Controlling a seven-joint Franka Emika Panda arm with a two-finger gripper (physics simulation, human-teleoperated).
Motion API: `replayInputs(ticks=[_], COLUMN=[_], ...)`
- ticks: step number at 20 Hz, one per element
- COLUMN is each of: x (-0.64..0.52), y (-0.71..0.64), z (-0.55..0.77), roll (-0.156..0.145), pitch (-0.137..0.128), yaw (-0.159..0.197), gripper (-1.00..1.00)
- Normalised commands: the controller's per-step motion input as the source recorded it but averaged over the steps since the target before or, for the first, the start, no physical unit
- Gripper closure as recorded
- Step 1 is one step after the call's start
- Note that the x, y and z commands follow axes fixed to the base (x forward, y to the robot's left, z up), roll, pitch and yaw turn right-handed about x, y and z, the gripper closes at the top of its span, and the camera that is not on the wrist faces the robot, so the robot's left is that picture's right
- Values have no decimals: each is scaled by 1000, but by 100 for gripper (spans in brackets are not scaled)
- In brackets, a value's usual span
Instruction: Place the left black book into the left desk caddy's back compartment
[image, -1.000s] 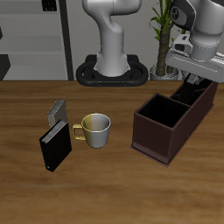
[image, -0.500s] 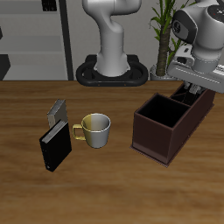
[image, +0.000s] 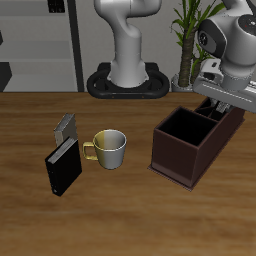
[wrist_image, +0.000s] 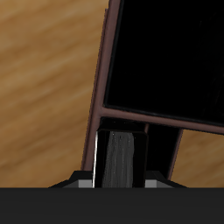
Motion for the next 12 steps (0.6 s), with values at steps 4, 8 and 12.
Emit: replayInputs(ticks=[4, 8, 12], x=[47, 88, -18], y=[-96, -69, -99], z=[-73, -23, 141], roll=[0, -7, -14], pitch=[-9, 12, -23], yaw=[-1, -9, -25], gripper=[-100, -100, -100])
